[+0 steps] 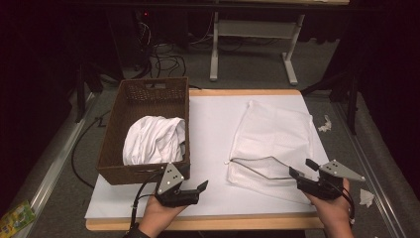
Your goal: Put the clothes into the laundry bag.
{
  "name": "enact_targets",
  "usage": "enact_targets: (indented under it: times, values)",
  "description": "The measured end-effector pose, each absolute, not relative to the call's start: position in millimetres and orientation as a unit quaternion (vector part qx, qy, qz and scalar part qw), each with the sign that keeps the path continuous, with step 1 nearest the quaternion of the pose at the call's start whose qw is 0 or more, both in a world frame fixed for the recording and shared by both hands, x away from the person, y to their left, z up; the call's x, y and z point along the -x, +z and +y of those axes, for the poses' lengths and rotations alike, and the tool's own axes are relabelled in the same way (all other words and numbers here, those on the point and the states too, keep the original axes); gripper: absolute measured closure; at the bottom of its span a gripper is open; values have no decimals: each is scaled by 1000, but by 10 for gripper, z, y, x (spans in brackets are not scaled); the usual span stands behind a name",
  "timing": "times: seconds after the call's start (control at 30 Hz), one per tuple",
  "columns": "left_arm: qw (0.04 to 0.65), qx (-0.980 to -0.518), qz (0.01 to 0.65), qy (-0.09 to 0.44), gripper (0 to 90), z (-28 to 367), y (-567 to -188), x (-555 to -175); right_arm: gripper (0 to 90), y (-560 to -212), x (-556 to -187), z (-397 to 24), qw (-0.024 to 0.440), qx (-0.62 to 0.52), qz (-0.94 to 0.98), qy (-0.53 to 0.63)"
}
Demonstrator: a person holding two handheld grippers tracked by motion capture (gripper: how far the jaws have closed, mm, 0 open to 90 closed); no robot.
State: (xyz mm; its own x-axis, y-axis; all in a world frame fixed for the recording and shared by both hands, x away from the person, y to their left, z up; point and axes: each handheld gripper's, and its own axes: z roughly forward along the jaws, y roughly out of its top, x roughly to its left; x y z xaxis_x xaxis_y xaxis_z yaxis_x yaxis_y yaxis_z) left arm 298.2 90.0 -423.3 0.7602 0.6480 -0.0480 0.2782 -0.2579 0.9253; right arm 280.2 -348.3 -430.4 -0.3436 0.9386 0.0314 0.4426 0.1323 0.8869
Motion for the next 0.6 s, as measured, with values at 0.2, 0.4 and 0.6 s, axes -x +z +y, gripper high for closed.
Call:
enact_targets:
  times: [0.2, 0.4, 0.6]
  values:
    - [535, -768, 305, 178, 219, 909, -4197, -2967, 222, -4334, -2768, -3536, 280, -502, 697, 428]
    - [535, -760, 313, 196, 210, 969, -4133, -2968, 202, -4312, -2758, -3592, 287, -506, 689, 433]
    - [551, -736, 327, 216, 196, 1154, -3977, -2969, 197, -4325, -2756, -3591, 288, -505, 690, 431]
